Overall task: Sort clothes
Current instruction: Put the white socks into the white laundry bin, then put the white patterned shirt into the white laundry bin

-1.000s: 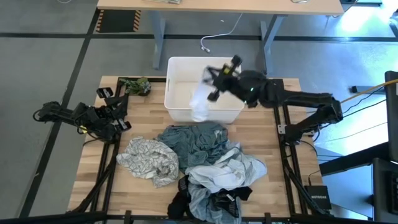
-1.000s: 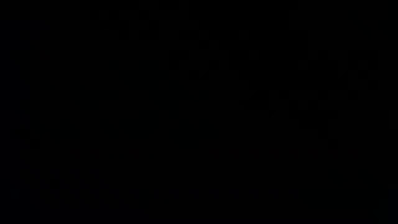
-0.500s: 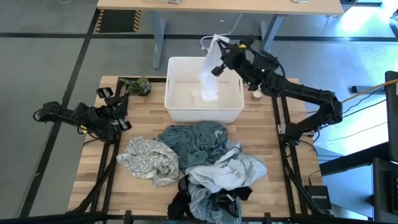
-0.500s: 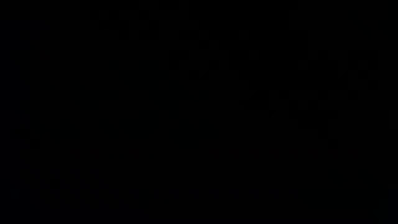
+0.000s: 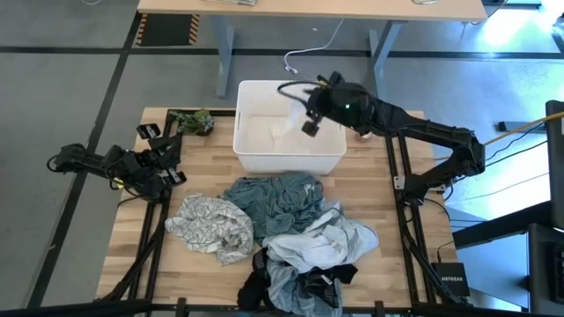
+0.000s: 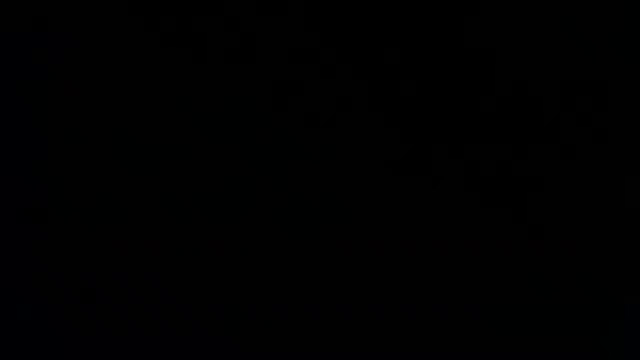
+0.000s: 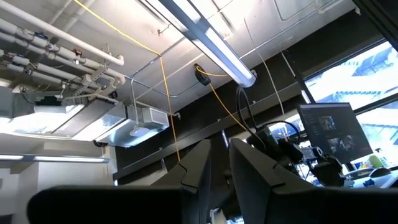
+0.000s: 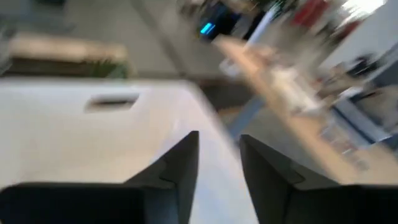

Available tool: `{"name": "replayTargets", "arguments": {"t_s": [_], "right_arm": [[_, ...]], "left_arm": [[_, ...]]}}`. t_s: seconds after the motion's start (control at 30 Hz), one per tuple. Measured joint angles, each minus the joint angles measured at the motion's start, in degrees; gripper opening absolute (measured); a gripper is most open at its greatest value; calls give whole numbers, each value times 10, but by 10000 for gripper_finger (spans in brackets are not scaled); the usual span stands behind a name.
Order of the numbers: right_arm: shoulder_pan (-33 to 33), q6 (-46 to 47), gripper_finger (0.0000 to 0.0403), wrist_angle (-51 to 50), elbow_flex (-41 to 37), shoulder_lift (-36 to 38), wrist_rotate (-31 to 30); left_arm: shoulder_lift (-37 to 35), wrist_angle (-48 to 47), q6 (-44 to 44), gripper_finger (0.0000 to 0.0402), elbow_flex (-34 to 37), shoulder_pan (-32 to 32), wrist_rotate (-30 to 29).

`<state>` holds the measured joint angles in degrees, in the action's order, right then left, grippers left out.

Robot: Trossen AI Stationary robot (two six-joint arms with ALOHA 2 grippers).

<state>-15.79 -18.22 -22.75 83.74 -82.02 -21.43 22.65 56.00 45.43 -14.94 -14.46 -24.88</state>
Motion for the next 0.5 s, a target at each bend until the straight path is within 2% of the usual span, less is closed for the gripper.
{"name": "replayTargets", "arguments": {"t_s": [0.13, 0.27, 0.37, 0.5], "right_arm": [[29, 29, 175, -100, 0, 2, 36], [85, 47, 190, -179, 0, 9, 53], [136, 66, 189, -179, 0, 8, 80], [201, 75, 188, -130, 0, -17, 140]], "left_arm": [[0, -1, -7, 56, 0, 0, 0], [1, 0, -14, 56, 0, 0, 1], [8, 2, -15, 56, 0, 0, 1], [17, 5, -15, 56, 0, 0, 1]]}}
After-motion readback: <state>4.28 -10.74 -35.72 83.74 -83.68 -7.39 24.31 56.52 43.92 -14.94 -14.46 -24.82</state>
